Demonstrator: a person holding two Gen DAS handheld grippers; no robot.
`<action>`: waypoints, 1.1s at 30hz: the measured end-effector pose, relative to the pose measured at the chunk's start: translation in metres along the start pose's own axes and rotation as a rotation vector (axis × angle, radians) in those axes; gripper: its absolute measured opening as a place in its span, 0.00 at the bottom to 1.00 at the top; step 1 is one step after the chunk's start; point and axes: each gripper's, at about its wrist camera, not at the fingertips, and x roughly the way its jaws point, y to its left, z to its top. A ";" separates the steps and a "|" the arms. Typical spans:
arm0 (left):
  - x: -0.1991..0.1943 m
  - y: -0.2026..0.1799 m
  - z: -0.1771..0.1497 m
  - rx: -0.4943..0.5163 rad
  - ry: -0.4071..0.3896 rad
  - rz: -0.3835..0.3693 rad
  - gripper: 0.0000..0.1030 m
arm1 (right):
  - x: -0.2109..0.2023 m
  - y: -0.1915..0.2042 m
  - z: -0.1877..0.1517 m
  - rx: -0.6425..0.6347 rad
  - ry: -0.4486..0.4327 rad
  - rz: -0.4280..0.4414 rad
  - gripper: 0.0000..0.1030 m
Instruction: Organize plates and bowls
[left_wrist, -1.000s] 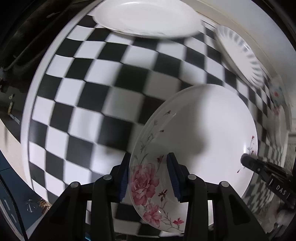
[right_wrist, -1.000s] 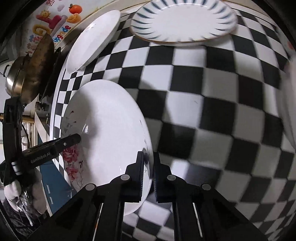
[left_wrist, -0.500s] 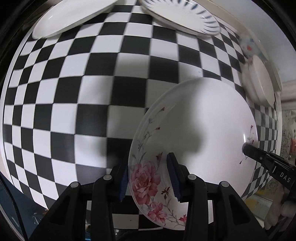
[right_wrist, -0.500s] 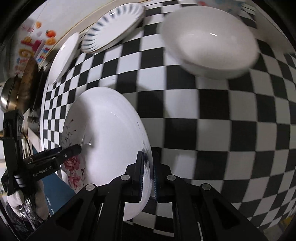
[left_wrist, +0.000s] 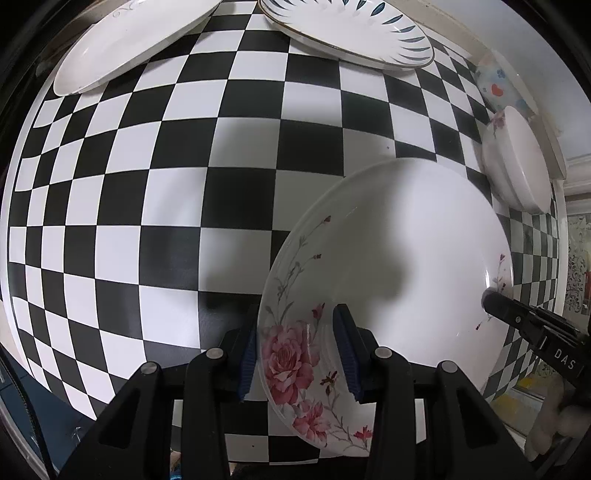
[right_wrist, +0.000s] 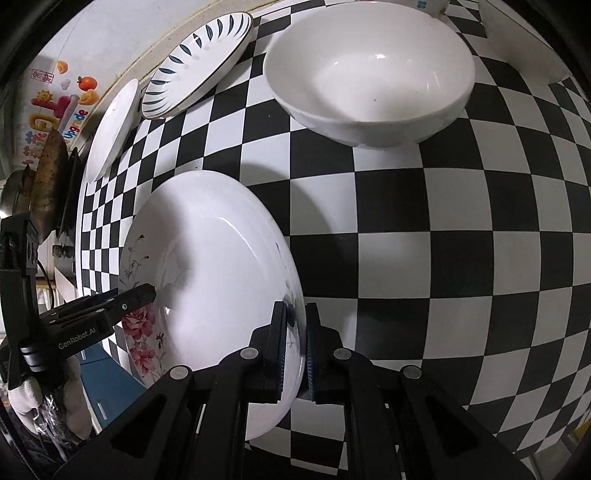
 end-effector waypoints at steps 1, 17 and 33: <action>-0.001 -0.002 0.000 0.005 -0.004 0.004 0.35 | 0.000 0.000 0.000 -0.002 0.002 -0.002 0.11; -0.078 0.122 0.021 -0.375 -0.199 -0.117 0.39 | -0.099 0.099 0.068 -0.278 -0.079 0.043 0.44; -0.033 0.260 0.075 -0.753 -0.261 -0.179 0.39 | 0.081 0.309 0.311 -0.645 -0.011 -0.021 0.43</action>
